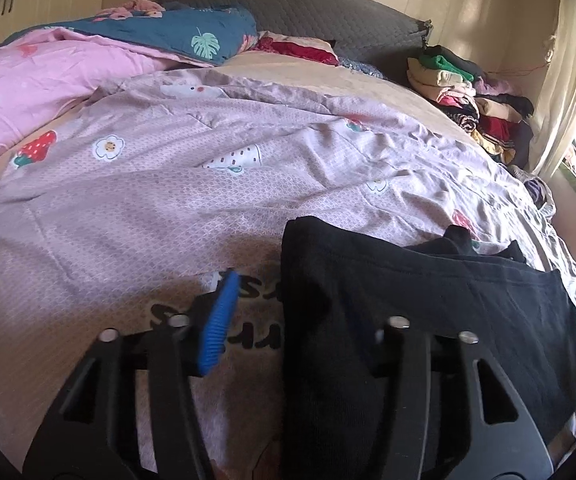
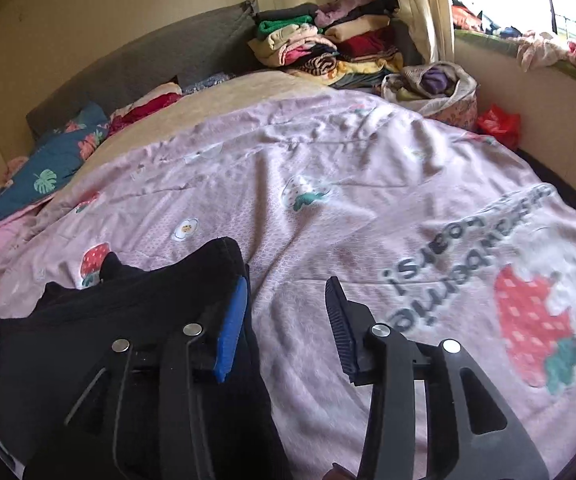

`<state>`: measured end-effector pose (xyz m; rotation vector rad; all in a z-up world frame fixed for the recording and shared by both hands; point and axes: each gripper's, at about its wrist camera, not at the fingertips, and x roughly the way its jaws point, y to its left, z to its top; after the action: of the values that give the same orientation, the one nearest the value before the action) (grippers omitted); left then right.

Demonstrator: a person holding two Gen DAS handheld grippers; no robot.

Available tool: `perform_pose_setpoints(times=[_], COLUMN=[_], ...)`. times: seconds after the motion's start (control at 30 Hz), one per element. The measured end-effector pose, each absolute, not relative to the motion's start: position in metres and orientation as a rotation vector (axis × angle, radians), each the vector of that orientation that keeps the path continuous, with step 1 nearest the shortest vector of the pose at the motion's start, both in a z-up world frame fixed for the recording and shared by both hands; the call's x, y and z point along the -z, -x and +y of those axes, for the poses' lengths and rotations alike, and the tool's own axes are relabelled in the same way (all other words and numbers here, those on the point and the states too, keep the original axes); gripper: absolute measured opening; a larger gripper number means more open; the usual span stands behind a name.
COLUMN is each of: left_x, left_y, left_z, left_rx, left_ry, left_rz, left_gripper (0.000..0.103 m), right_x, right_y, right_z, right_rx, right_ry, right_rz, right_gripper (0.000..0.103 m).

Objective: Fold small clothes
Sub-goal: 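Open both tools and release the folded shirt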

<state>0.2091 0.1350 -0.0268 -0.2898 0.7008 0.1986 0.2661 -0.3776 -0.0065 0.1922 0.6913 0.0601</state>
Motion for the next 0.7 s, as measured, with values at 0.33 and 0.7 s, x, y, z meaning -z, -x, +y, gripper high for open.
perform_pose_setpoints(times=[0.33, 0.7], left_x=[0.014, 0.011], left_y=[-0.189, -0.163], left_z=[0.121, 0.11], left_rx=[-0.169, -0.151], left_ry=[0.28, 0.261], left_rz=[0.704, 0.727], left_gripper=[0.088, 0.092], right_x=[-0.017, 0.004], right_y=[-0.215, -0.187], right_z=[-0.383, -0.382], right_rx=[-0.131, -0.165], right_ry=[-0.228, -0.255], right_rz=[0.618, 0.697], right_gripper=[0.074, 0.075])
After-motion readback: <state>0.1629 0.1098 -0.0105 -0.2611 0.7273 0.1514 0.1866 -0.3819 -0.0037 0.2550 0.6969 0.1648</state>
